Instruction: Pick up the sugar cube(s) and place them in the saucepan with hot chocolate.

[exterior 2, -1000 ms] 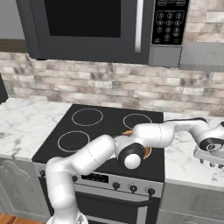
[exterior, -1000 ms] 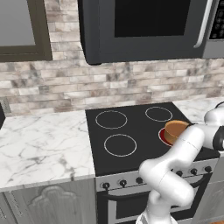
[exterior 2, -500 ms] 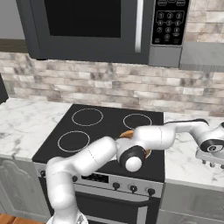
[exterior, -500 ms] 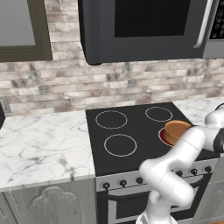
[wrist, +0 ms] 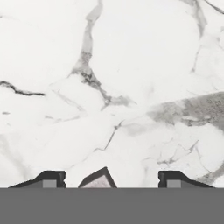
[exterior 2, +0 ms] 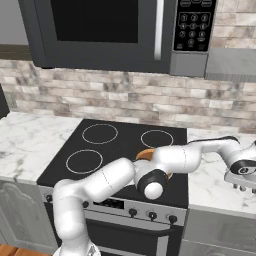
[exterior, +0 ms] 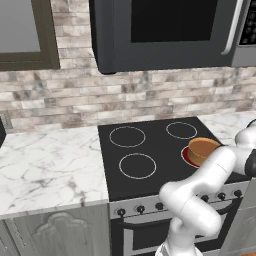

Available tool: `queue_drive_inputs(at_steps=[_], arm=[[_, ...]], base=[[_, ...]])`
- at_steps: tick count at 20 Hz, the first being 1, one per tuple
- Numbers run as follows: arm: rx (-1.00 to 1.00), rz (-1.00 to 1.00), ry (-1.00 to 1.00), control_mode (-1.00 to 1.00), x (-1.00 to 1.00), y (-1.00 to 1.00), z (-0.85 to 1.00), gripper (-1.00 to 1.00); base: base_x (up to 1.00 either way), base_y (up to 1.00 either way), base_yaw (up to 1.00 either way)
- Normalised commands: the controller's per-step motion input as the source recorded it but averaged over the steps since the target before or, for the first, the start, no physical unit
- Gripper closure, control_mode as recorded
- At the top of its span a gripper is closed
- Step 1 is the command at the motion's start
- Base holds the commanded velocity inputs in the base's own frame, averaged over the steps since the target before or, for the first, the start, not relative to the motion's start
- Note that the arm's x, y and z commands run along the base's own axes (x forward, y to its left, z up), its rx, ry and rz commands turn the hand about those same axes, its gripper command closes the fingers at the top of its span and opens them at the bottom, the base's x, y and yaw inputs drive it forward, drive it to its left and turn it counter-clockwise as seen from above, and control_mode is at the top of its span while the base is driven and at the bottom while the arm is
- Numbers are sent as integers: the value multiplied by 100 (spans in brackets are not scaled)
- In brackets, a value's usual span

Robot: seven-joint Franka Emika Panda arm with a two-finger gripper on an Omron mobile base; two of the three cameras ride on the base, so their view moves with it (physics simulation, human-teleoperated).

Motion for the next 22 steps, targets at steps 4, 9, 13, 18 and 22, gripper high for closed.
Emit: queue_drive_inputs(at_steps=[4,9,13,18,22], arm=[[0,0,0,-100,-8,0,-3,100],[0,0,0,-100,-11,0,-1,100],[0,0,0,-100,-8,2,0,100],[0,0,-12,-100,-13,42,6,100],[0,-1,-21,-100,-21,87,41,100]], base=[[0,0,0],[0,0,0],[0,0,0],[0,0,0],[0,0,0]])
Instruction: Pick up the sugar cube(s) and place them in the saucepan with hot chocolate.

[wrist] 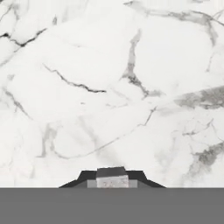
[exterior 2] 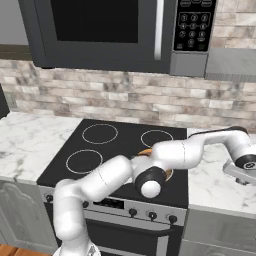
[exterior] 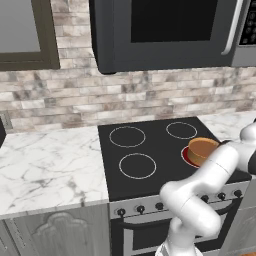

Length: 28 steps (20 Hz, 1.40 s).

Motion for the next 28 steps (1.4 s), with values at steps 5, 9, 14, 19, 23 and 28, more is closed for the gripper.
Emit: queue_drive_inputs(at_steps=[5,9,14,19,23,28], arm=[[0,-4,-16,-100,-31,99,32,100],[-9,-7,-10,-100,-11,100,2,100],[-16,-7,-11,-100,0,100,7,100],[-17,-9,-11,-100,2,100,25,100],[-20,-8,-5,-100,0,100,35,100],[-28,-7,1,-100,0,100,45,100]], base=[[0,0,0],[0,0,0],[0,0,0],[0,0,0],[0,0,0],[0,0,0]])
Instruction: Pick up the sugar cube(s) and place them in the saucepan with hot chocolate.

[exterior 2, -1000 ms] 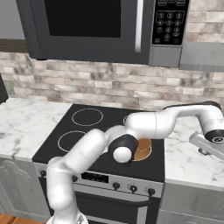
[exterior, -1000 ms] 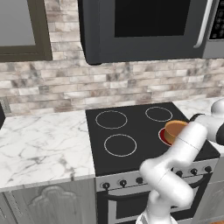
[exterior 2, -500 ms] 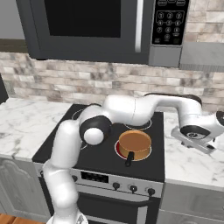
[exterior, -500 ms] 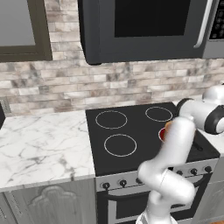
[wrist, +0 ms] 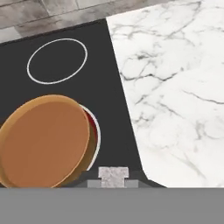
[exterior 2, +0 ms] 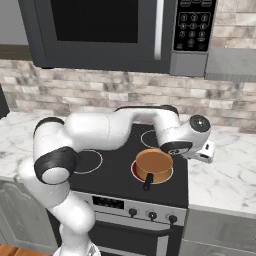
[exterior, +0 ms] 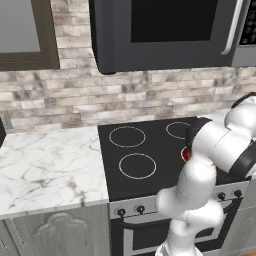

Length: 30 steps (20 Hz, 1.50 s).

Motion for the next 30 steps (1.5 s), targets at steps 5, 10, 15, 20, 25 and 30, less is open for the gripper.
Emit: queue_drive_inputs(at_steps=[5,10,15,20,25,30], arm=[[-31,0,22,-100,4,98,54,100],[-6,0,26,-100,14,50,13,100],[18,0,12,-100,29,9,0,100],[21,0,11,-100,43,0,0,100],[0,0,17,-100,37,0,1,100],[0,0,6,-100,12,0,0,100]], base=[[0,0,0],[0,0,0],[0,0,0],[0,0,0],[0,0,0],[0,0,0]])
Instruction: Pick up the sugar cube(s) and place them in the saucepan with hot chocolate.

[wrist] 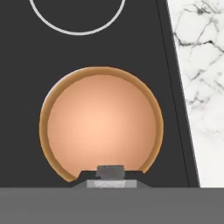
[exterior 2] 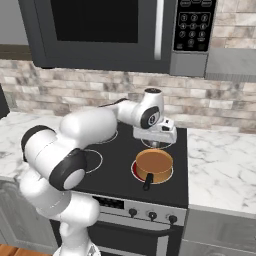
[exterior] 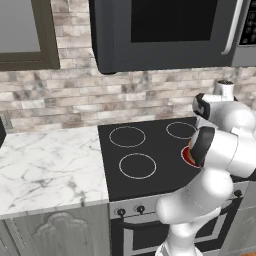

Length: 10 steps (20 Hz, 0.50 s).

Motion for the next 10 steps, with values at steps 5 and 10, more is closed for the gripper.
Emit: queue_drive_inputs(at_steps=[5,10], arm=[[0,0,1,-100,8,0,0,100],[0,-1,3,-100,11,0,-10,100]], base=[[0,0,0],[0,0,0]])
